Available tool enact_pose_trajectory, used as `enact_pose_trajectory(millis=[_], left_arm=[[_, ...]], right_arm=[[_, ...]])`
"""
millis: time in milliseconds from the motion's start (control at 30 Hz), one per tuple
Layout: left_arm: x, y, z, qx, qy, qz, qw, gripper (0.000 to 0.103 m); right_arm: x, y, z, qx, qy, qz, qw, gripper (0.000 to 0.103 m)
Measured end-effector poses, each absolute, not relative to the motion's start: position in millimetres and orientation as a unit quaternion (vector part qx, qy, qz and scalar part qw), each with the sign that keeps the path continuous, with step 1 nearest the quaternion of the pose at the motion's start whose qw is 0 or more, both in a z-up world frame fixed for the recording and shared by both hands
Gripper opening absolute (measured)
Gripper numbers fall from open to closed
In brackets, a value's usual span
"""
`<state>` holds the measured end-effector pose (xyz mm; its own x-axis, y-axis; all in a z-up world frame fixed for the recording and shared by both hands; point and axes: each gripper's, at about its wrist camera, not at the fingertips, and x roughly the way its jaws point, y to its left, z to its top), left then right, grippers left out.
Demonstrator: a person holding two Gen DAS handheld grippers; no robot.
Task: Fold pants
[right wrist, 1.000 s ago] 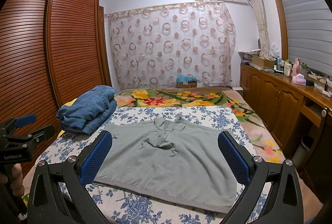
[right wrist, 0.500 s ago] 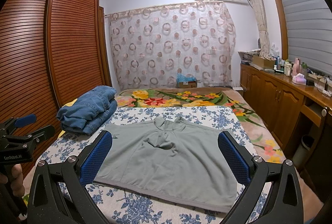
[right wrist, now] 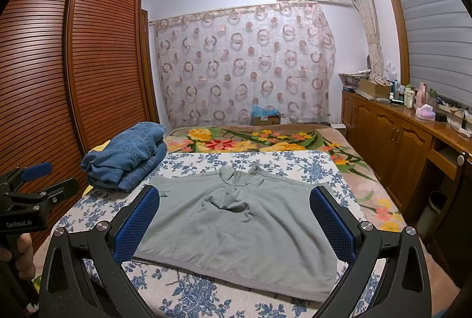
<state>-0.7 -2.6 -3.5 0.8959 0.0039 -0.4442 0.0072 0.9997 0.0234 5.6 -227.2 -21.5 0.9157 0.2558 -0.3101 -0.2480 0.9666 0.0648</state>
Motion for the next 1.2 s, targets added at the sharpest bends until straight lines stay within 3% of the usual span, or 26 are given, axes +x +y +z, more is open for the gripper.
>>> enact_pose_trajectory(millis=[1200], left_arm=[[39.4, -2.9, -56.0, 0.019, 0.318, -0.036, 0.947, 0.103]], right_arm=[[22.7, -232.5, -33.3, 0.008, 0.209, 0.11, 0.972, 0.102]])
